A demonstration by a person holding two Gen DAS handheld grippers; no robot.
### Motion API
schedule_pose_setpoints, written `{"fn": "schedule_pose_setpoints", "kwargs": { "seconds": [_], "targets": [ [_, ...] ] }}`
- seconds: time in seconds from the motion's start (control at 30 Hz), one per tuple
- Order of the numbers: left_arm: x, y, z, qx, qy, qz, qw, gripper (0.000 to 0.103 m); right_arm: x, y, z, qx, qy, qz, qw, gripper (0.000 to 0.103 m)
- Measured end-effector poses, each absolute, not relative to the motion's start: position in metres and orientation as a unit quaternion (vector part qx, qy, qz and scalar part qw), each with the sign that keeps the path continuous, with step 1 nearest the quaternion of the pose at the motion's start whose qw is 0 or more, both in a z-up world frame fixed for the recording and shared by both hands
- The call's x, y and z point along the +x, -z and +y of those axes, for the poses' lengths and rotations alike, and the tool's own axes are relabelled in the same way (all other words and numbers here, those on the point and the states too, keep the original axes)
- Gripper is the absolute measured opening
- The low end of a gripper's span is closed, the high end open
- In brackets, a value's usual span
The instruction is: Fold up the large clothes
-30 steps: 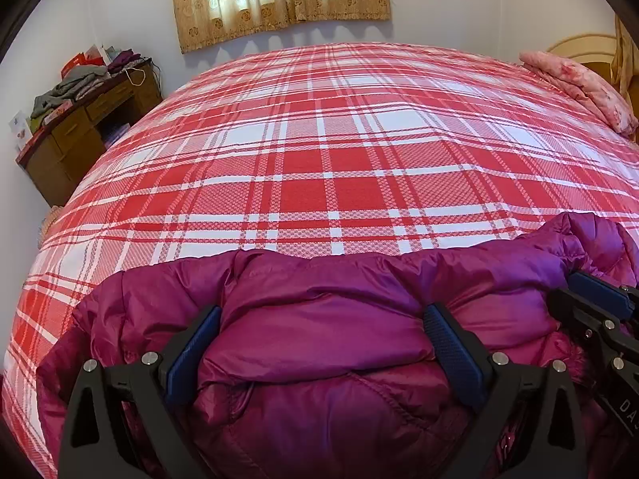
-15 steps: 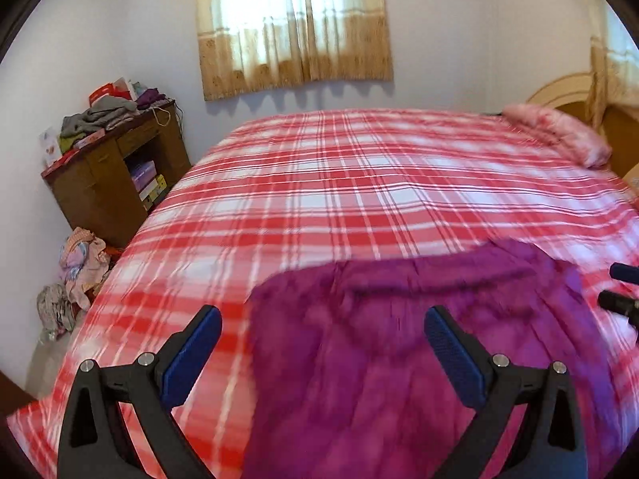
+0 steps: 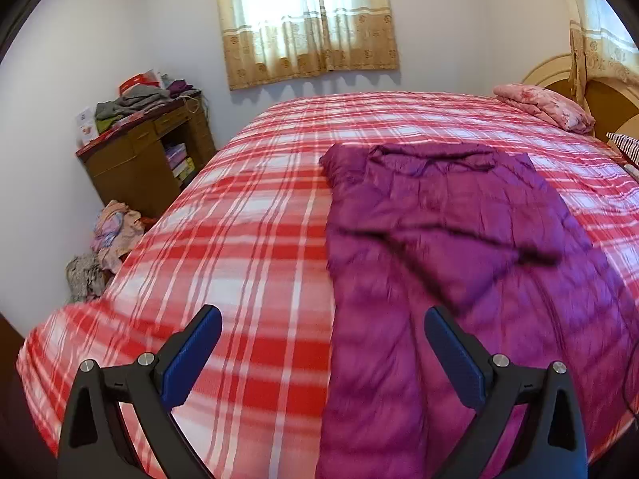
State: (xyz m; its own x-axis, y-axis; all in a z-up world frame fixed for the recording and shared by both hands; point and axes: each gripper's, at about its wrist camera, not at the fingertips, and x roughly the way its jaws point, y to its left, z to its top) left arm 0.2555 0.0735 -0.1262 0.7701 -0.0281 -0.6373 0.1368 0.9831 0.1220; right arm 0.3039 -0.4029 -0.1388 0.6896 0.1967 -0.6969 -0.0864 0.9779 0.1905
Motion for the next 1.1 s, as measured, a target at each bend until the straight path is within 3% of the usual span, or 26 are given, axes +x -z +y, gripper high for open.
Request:
{"fn": "schedule_pose_setpoints", "kwargs": {
  "seconds": [0.27,0.4,0.47,0.6,0.67,0.73,0.77,0.8,0.83,0.87,0.9,1.1],
  "targets": [
    [0.2,0.134,0.108,0.037,0.034,0.335,0.941,0.102,0.233,0.16,-0.403,0.054,-0.057,0.431,0.899,0.088],
    [0.197,0.159,0.106,0.016,0.058,0.371,0.926,0.102,0.216,0.188,-0.397,0.083,-0.063,0.451,0.886,0.087],
    [0.198,0.174,0.101,0.021,0.057,0.382,0.922,0.102,0.216,0.202,-0.391,0.094,-0.062,0.461,0.88,0.083],
    [0.201,0.196,0.09,0.028,0.071,0.401,0.913,0.102,0.213,0.221,-0.378,0.113,-0.065,0.464,0.876,0.066],
    [0.199,0.201,0.086,0.025,0.097,0.405,0.909,0.101,0.214,0.225,-0.373,0.108,-0.062,0.457,0.881,0.063],
    [0.199,0.208,0.082,0.035,0.103,0.412,0.905,0.085,0.213,0.224,-0.37,0.104,-0.06,0.451,0.885,0.047],
    [0.199,0.213,0.079,0.04,0.112,0.418,0.901,0.057,0.212,0.223,-0.37,0.106,-0.063,0.448,0.885,0.039],
    [0.2,0.216,0.077,0.041,0.123,0.426,0.895,0.038,0.213,0.222,-0.371,0.111,-0.062,0.447,0.886,0.022],
    [0.199,0.216,0.078,0.038,0.128,0.424,0.896,0.035,0.212,0.222,-0.373,0.118,-0.065,0.446,0.885,0.018],
    [0.198,0.214,0.079,0.038,0.128,0.417,0.899,0.018,0.211,0.221,-0.376,0.132,-0.071,0.444,0.883,0.016],
    [0.196,0.211,0.079,0.039,0.134,0.412,0.901,0.007,0.21,0.221,-0.377,0.138,-0.073,0.44,0.884,0.013],
    [0.172,0.145,0.086,0.032,0.167,0.325,0.93,0.002,0.19,0.18,-0.378,0.153,-0.09,0.378,0.908,0.008]
  ]
}}
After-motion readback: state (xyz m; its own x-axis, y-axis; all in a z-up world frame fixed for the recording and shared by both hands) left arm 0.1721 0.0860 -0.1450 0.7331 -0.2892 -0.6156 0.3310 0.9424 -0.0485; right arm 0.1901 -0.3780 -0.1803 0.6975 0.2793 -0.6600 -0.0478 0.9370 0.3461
